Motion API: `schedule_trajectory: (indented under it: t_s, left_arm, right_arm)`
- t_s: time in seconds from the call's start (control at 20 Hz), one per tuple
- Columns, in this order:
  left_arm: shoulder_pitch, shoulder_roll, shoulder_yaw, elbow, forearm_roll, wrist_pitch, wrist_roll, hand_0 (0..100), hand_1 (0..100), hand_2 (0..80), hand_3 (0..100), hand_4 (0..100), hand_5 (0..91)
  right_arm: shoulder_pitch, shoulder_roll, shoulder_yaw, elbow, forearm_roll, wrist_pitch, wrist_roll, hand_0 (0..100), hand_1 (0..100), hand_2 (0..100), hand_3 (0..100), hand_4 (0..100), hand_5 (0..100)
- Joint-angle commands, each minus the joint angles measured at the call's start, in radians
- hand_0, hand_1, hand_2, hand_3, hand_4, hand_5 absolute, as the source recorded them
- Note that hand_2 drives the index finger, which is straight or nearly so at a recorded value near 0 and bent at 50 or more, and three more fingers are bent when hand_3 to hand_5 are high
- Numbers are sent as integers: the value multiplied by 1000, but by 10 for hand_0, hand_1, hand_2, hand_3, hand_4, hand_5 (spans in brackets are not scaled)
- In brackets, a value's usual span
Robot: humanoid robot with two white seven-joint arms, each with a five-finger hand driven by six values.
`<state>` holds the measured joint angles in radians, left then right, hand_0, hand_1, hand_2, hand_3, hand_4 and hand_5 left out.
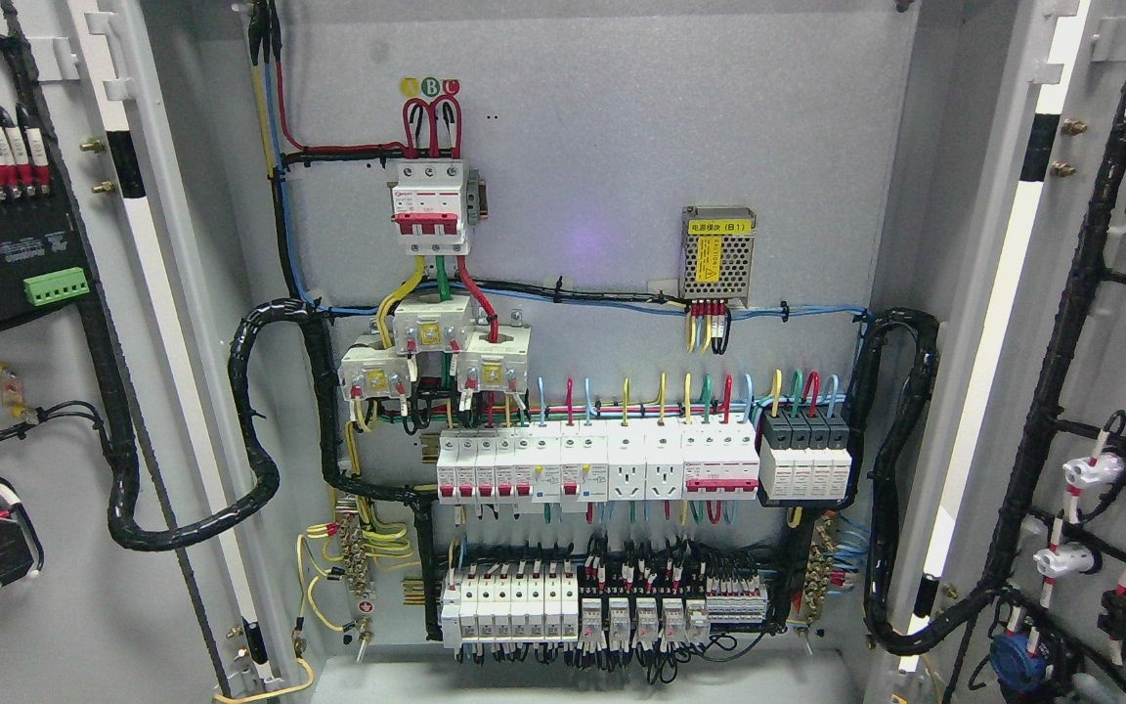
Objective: Open door with both hands
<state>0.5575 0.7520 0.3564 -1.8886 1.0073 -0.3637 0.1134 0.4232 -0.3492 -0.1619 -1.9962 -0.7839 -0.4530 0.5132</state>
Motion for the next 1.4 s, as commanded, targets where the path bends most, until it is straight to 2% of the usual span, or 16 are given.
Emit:
schedule_trajectory:
  t_s: [0.0,0.25,0.4,0.6,0.9,1.05,1.15,1.35]
  left_arm:
    - [25,1,-2,-36,7,2,0,0,0,0,0,0,0]
    - [47,1,-34,-99,2,2,0,0,0,0,0,0,0]
    - [50,0,-138,-98,-10,2,0,0,0,0,0,0,0]
    - [48,-25,-295,-86,-70,2,0,0,0,0,0,0,0]
    - [47,-126,-545,34,-206,-4,0,0,0,0,0,0,0]
    - [47,-172,-606,129,-219,-6,0,0,0,0,0,0,0]
    - [45,-203,-643,212,-219,-6,0,0,0,0,0,0,0]
    - [38,-279,-678,400,-217,-4,-3,0,0,0,0,0,0]
  right_arm:
    - [23,-39,214,138,104,-1,1,190,0,0,0,0,0]
    - [38,-39,287,278,110,-1,2,190,0,0,0,0,0]
    - [45,-34,330,364,110,-3,2,191,0,0,0,0,0]
    - [39,18,349,516,110,-6,4,190,0,0,0,0,0]
    - [25,93,351,743,113,-6,4,191,0,0,0,0,0]
    - [-27,168,338,903,114,-10,4,191,0,0,0,0,0]
    - [-58,199,317,1031,114,-38,4,191,0,0,0,0,0]
    - [-103,203,315,1201,114,-50,2,190,0,0,0,0,0]
